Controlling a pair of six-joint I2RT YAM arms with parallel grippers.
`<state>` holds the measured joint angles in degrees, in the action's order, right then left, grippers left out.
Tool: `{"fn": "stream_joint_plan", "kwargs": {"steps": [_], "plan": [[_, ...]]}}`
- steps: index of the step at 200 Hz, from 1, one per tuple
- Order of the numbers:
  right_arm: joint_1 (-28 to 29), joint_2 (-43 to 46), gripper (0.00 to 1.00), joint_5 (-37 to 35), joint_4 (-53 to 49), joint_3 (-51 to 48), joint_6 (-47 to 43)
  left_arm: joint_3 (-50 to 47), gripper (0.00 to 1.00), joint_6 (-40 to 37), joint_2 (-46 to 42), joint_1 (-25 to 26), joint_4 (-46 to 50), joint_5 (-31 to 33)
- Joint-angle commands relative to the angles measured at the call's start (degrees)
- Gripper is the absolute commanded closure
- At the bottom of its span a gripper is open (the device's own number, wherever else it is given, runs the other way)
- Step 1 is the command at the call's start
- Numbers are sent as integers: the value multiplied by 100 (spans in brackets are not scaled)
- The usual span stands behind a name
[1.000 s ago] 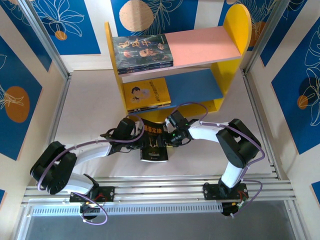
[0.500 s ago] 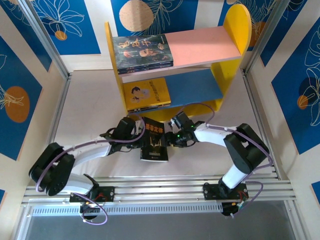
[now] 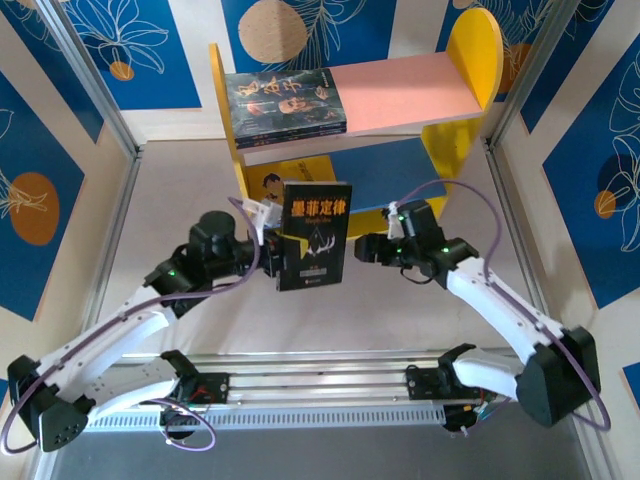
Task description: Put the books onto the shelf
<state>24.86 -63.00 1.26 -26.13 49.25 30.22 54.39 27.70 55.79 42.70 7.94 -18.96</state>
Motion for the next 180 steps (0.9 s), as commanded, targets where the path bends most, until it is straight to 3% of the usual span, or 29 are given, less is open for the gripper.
{"fn": "stream_joint_plan", "kwargs": {"steps": [1, 43, 70, 110, 153, 180], "plan": [[-200, 407, 33, 141, -456, 427, -331, 1028, 100, -860, -89, 39, -226, 194], [-506, 570, 32, 241, -617, 1421, -708, 2576, 100, -1488, 762, 47, -1293, 604], [-700, 537, 32, 459, -566, 2153, -785, 3793, 100, -1657, 1582, 43, -1372, 972], [-862, 151, 31, 989, -226, 3329, -752, 5411, 100, -1137, 2714, -18, -1407, 1959], [-941, -478, 30, 1700, 412, 4396, -463, 7200, 100, -590, 3835, -234, -1176, 1627], [-1080, -791, 29, 2361, 1370, 4573, 420, 7734, 100, -426, 4232, -363, -1460, 1394]]}}
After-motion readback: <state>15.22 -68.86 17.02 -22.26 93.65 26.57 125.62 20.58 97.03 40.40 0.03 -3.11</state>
